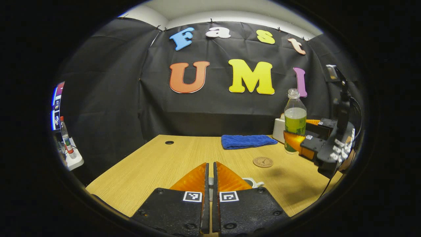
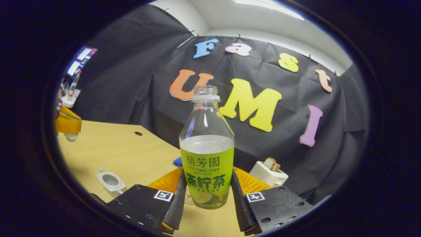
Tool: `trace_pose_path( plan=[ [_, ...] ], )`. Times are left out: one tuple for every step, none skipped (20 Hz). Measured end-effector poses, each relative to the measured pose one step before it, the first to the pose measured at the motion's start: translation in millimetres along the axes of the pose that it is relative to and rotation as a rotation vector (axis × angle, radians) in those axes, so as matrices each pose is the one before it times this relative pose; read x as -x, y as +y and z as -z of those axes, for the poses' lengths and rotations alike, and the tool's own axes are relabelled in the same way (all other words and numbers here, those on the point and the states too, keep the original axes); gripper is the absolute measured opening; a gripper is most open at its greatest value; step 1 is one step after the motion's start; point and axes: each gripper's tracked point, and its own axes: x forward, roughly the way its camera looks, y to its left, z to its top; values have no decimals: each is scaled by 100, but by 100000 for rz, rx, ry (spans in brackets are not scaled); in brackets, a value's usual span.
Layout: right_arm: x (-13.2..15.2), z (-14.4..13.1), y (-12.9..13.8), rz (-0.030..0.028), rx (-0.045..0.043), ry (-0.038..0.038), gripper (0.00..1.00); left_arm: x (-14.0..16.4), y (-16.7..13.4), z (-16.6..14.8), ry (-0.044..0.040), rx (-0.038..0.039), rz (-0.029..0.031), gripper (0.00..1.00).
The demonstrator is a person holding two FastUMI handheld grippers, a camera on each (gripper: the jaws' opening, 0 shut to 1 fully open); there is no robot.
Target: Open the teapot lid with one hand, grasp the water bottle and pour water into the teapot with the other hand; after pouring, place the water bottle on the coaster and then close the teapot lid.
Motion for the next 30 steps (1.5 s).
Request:
trace_pose_path(
  plan=[
    [-710, 62, -299, -848, -6793, 2732, 67, -52, -210, -30, -118, -563, 208, 5],
    [-557, 466, -287, -496, -6453, 2607, 65, -78, -169, -44, -114, -483, 216, 5],
    [-256, 266, -213, -1057, -5299, 2383, 65, -11, -199, 41, -59, -358, 365, 5],
    [-201, 587, -482, 259, -4073, 2458, 67, -151, -224, -14, 64, -9, 282, 5],
    [-397, 573, -308, 506, -2792, 2985, 67, -72, -218, -49, -70, 396, 177, 5],
    [-811, 860, -89, 183, -2472, 3159, 65, 52, -223, -73, -137, 372, 573, 5],
    [-806, 581, 33, -441, -2503, 1530, 65, -70, -290, -82, -158, 163, 508, 5],
    [-937, 669, 167, -203, -2049, 2142, 65, 1, -64, 106, 51, -124, 248, 5],
    [-998, 346, 150, -532, -1743, 616, 65, 18, -66, -3, -30, -283, 73, 5],
    [-1174, 289, 332, -1717, -1470, 289, 63, 5, 0, -7, 97, -132, 31, 5],
    [-1327, 93, 339, -478, -1109, 468, 63, -5, 94, 147, 214, -21, -125, 5],
    [-716, 349, -427, 2172, -92, -959, 65, -13, 7, 6, 352, 351, -176, 5],
    [-725, 102, -130, 1113, -368, -927, 63, 38, -196, 40, 689, 1247, 436, 5],
    [-702, 484, -16, 289, -1250, 199, 63, 56, -126, -74, 5, 1206, 853, 5],
    [-570, 476, 180, -450, -1485, 762, 63, -15, -105, -172, -836, 654, 707, 5],
    [-458, 685, 4, 279, -140, 654, 65, -39, 106, -133, -728, 109, 259, 5],
    [-287, 310, -8, 564, 597, -92, 65, -70, -22, -31, -50, -205, -41, 5],
    [-291, 463, -258, 1380, 941, -300, 65, -42, -57, 99, 349, -60, 145, 5],
    [-315, 309, -55, 283, -506, 266, 65, 67, -38, -29, 45, 110, 171, 5],
    [173, 455, 59, -127, -400, 245, 67, -37, -53, 3, -207, -2, 215, 5],
    [-252, -490, -216, 874, 113, -2250, 69, -61, 14, 87, 240, -146, -37, 5],
    [130, 218, -384, 1377, 427, -573, 67, -61, 93, 169, 415, -287, -406, 5],
    [-49, 34, 138, -856, -467, 375, 70, -10, 129, 69, 256, -288, -412, 5],
    [-5, 43, 63, -1062, -892, 216, 71, -53, -10, -10, 17, -223, -15, 5],
    [4, 54, 70, -1061, -1225, 612, 74, -5, 17, 9, 6, 11, 259, 5],
    [95, 126, 59, -808, -1111, 649, 75, 11, -83, 35, -59, -46, 173, 5],
    [39, 128, 9, -514, -480, 766, 76, 41, -5, -26, -54, -85, 92, 5],
    [64, 185, -155, 54, 127, 545, 81, 74, -43, 51, 16, -184, 158, 5],
    [67, -16, -88, -319, -67, 244, 90, -60, -22, 39, 91, -449, -171, 5],
    [205, 170, 154, -1051, -400, 461, 91, -35, 39, 27, 230, -613, -264, 5]
  ],
)
